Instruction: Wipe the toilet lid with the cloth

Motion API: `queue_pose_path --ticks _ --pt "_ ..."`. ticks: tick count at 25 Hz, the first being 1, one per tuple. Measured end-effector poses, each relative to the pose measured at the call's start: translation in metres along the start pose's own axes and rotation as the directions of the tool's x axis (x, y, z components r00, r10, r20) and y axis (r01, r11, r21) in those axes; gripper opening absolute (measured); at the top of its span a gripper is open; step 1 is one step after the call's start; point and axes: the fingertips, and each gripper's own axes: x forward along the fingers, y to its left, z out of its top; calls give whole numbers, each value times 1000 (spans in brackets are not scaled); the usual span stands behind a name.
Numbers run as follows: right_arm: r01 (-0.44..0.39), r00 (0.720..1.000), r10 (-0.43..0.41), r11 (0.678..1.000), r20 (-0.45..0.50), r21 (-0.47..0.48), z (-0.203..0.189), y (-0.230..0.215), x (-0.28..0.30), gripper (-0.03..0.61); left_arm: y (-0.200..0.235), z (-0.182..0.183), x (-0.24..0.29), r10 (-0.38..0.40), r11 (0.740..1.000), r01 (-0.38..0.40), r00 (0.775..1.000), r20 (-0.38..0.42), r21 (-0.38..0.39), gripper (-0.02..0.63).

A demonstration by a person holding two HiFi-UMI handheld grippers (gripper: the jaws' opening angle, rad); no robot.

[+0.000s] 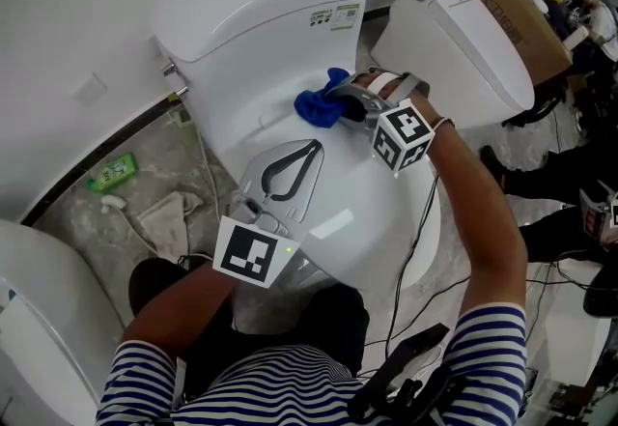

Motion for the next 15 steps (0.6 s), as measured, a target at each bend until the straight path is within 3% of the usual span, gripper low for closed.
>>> queue_pose_path --ticks 15 --pt "-12 1000 12 1000 -28 27 7 58 -47 63 -21 0 -2 -9 1000 9 1000 -8 10 4"
